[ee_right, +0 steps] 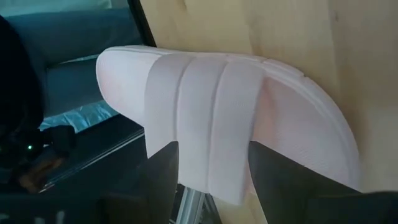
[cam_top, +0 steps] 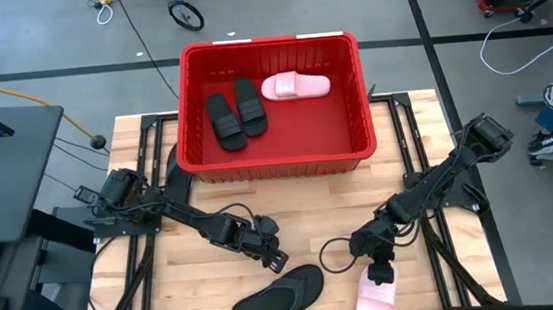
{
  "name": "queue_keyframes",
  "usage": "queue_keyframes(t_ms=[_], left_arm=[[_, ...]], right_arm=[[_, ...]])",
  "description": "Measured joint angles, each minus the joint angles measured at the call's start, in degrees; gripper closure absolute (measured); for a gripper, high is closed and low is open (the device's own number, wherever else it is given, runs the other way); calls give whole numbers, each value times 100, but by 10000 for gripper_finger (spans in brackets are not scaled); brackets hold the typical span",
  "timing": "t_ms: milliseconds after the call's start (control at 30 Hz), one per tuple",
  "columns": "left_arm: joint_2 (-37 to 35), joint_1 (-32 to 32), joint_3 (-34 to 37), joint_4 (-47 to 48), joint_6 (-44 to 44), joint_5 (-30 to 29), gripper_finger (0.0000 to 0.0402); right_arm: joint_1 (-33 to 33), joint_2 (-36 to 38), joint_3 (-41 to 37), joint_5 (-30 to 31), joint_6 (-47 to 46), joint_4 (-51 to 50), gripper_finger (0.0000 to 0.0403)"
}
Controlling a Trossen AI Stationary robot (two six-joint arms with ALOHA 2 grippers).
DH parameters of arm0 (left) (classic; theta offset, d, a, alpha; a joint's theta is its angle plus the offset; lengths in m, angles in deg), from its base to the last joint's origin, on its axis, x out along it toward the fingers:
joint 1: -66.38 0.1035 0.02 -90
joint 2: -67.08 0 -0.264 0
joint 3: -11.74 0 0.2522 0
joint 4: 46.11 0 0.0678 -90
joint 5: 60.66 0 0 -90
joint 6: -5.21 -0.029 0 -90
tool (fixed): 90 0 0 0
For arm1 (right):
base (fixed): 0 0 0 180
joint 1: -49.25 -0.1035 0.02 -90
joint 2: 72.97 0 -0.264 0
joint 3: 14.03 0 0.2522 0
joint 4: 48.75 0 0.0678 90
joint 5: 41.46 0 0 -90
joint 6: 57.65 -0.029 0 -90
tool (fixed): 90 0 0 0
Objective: Pick and place slides into bin
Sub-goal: Put the pink slide into the red bin
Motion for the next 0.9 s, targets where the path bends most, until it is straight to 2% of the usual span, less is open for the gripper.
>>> queue_keyframes(t_ms=[133, 233, 400, 600, 900], left_arm=[[0, -1, 0, -62, 67, 1, 379], [0, -6, 0, -483, -33, 1, 375], [0, -9, -2, -2022, -846, 2, 381], [0, -9, -7, -3891, -1666, -2, 389], [0, -7, -4, -3657, -1757, -4, 388]], right_arm=[[0, 0, -114, 3, -63, 0, 204], [0, 0, -269, -1, -207, -5, 204], [0, 0, -319, -98, -303, 82, 204], [0, 0, -321, -225, -463, 713, 204], [-303, 0, -321, -111, -501, 710, 205]])
